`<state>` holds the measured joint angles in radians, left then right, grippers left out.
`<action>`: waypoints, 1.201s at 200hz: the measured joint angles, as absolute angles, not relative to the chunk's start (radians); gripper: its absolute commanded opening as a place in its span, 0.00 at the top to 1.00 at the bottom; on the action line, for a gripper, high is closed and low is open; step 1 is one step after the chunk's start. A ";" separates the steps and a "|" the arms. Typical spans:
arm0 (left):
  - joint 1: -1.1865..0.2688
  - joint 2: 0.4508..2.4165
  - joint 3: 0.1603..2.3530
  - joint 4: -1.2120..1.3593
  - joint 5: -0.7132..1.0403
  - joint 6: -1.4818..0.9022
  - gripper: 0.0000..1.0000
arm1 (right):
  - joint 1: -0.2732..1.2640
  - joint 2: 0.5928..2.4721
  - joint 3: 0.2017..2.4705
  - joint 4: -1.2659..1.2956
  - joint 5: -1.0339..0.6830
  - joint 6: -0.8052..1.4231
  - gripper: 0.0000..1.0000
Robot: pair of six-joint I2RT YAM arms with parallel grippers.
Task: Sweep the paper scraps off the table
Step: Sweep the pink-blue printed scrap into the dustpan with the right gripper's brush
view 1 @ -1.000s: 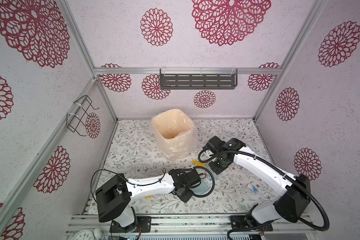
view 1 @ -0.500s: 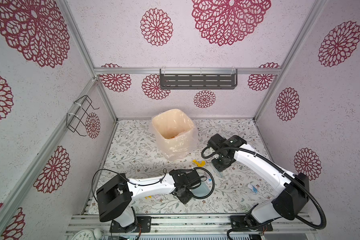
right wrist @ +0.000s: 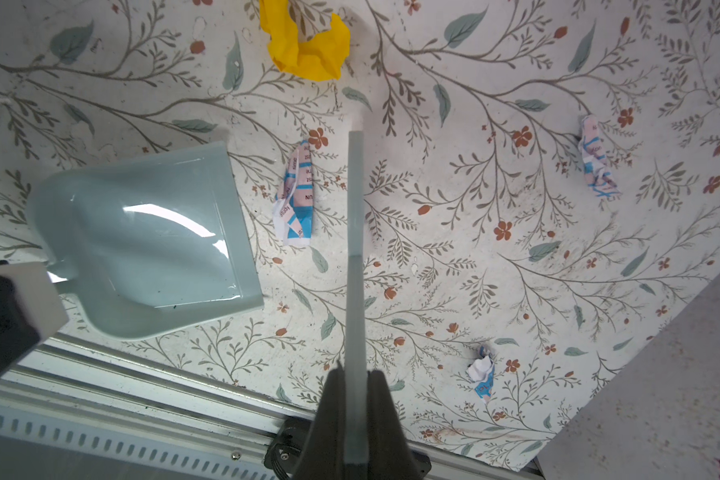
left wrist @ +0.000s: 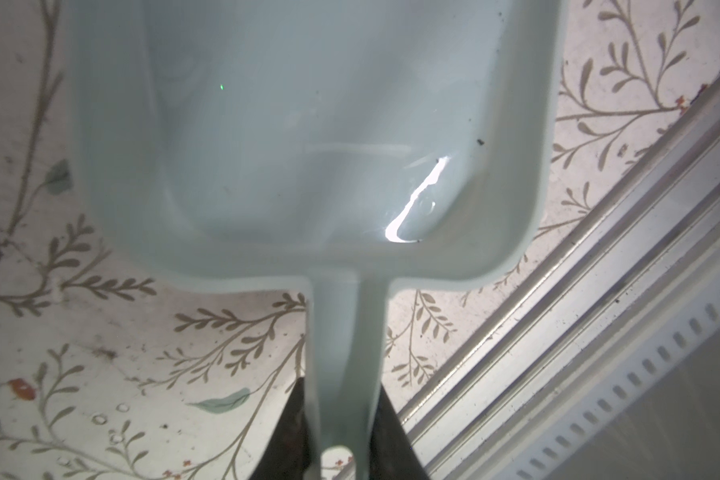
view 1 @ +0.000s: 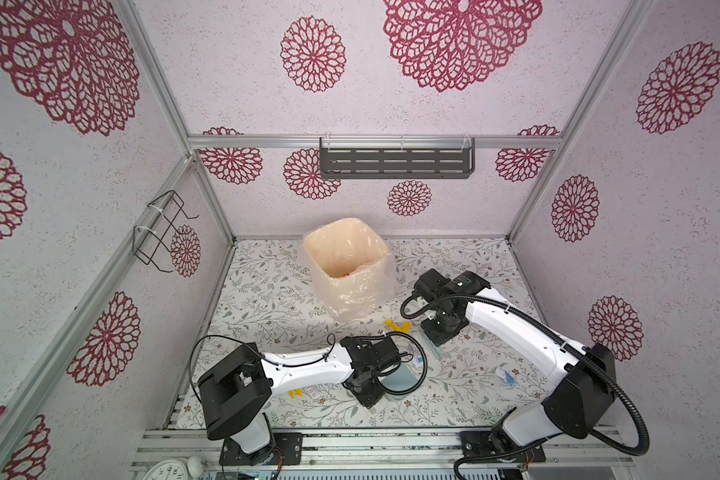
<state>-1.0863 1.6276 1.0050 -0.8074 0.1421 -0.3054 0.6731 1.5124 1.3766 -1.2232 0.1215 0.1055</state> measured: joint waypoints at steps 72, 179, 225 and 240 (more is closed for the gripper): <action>-1.060 1.656 1.044 -0.850 0.176 -0.276 1.00 | 0.694 1.512 1.376 -1.216 0.058 0.106 1.00; -1.056 1.657 1.045 -0.849 0.170 -0.273 1.00 | 0.799 1.418 1.370 -1.226 -0.136 0.187 1.00; -1.055 1.657 1.040 -0.821 0.156 -0.276 1.00 | 0.767 1.374 1.370 -1.254 -0.110 0.213 1.00; -1.055 1.654 1.029 -0.805 0.146 -0.279 1.00 | 0.733 1.350 1.370 -1.256 -0.101 0.216 1.00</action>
<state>-1.0554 1.6543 1.0294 -0.8047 0.1455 -0.2787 0.7330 1.3499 1.3701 -1.2560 -0.1013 0.2165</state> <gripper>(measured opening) 0.216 0.086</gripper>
